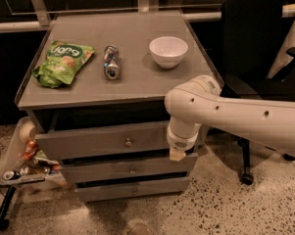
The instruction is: Close top drawer
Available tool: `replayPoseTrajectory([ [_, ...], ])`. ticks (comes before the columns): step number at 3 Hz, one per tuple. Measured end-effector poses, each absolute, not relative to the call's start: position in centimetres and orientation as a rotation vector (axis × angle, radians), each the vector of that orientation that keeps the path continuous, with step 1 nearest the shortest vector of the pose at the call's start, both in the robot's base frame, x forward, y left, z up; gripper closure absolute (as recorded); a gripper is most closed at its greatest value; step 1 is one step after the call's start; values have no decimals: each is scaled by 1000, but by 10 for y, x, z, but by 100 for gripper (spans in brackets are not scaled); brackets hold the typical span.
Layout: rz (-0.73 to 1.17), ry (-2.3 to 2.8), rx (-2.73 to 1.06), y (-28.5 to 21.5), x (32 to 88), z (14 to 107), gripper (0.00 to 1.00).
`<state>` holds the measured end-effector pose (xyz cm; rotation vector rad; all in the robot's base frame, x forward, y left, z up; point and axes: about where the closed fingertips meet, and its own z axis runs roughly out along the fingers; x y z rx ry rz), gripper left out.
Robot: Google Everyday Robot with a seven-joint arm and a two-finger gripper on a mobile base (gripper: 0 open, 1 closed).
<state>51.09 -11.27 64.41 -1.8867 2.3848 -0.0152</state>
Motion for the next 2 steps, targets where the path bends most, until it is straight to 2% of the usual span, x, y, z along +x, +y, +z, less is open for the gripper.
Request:
replayPoseTrajectory([
  [1, -29, 2374, -1891, -111, 519, 644, 89],
  [2, -42, 2373, -1888, -108, 533, 644, 100],
])
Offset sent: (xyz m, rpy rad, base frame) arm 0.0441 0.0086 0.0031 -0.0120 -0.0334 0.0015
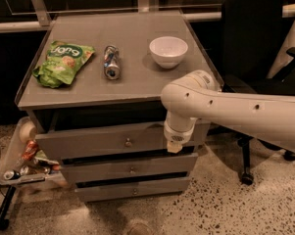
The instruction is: Close top drawer
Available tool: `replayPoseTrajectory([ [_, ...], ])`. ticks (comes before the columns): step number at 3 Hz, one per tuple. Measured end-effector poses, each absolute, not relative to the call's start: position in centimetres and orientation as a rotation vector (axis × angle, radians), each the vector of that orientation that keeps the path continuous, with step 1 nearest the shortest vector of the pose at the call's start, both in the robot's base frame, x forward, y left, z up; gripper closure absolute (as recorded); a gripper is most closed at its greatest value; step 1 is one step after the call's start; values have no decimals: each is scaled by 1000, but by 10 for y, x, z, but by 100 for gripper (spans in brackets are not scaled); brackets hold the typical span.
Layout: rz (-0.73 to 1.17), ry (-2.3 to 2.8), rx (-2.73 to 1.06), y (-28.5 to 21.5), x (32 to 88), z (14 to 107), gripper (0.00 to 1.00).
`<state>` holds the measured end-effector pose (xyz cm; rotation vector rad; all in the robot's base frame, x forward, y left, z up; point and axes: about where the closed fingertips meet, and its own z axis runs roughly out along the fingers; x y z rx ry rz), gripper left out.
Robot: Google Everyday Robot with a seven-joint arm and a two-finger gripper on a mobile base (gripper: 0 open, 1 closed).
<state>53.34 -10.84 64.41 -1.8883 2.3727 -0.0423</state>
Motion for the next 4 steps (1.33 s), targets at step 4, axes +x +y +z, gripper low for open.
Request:
replayPoseTrajectory([
  [4, -108, 2375, -1893, -102, 572, 642, 82],
])
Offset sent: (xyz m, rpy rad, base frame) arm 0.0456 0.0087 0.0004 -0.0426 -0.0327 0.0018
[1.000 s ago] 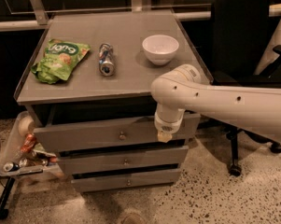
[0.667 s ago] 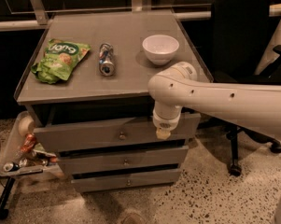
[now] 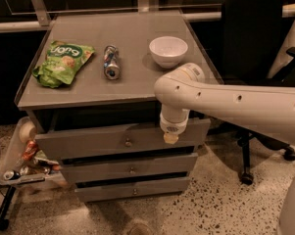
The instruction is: Close top drawer
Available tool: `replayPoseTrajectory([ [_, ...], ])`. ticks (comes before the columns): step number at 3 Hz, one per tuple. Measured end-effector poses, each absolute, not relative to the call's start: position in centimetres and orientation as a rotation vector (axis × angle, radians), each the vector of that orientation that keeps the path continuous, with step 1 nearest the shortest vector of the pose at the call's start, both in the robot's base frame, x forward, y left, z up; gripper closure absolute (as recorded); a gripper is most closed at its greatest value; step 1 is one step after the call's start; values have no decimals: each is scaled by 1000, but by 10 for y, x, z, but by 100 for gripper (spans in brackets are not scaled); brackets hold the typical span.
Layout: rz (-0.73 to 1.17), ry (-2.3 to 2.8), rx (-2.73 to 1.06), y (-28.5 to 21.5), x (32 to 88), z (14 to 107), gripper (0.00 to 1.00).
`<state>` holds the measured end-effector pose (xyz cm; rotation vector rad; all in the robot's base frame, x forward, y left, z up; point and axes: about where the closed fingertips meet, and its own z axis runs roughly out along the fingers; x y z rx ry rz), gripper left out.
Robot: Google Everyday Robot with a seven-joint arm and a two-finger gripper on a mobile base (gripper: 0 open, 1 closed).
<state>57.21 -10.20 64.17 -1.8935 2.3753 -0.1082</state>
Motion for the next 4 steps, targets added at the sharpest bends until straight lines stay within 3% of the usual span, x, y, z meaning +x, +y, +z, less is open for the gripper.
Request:
replayPoseTrajectory([
  [3, -108, 2375, -1894, -102, 572, 642, 12],
  [4, -108, 2375, -1894, -102, 572, 642, 0],
])
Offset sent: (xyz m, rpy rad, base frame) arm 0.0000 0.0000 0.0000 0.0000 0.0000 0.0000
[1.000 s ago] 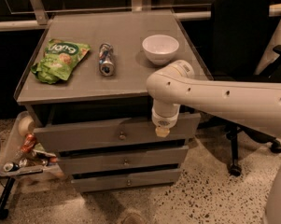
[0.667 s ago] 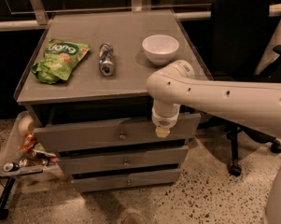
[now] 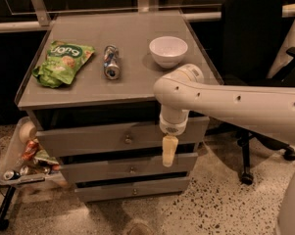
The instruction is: Close top drawer
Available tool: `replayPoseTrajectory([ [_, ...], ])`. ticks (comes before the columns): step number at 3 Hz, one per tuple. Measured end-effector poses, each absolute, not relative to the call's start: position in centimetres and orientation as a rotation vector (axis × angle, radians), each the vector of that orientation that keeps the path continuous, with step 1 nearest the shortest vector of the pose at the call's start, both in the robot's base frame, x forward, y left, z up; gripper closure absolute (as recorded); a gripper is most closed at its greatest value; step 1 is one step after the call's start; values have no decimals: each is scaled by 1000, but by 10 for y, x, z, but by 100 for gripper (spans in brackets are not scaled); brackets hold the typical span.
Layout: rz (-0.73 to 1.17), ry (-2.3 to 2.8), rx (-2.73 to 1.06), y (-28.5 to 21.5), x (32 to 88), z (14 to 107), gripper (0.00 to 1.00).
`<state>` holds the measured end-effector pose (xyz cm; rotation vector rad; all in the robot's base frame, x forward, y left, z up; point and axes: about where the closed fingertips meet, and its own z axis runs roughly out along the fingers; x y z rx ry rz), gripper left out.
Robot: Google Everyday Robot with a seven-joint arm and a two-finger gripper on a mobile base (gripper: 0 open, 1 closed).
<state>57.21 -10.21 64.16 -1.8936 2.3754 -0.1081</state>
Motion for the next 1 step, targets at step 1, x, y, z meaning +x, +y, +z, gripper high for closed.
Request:
replayPoseTrajectory([
  [1, -108, 2375, -1894, -102, 572, 642, 0],
])
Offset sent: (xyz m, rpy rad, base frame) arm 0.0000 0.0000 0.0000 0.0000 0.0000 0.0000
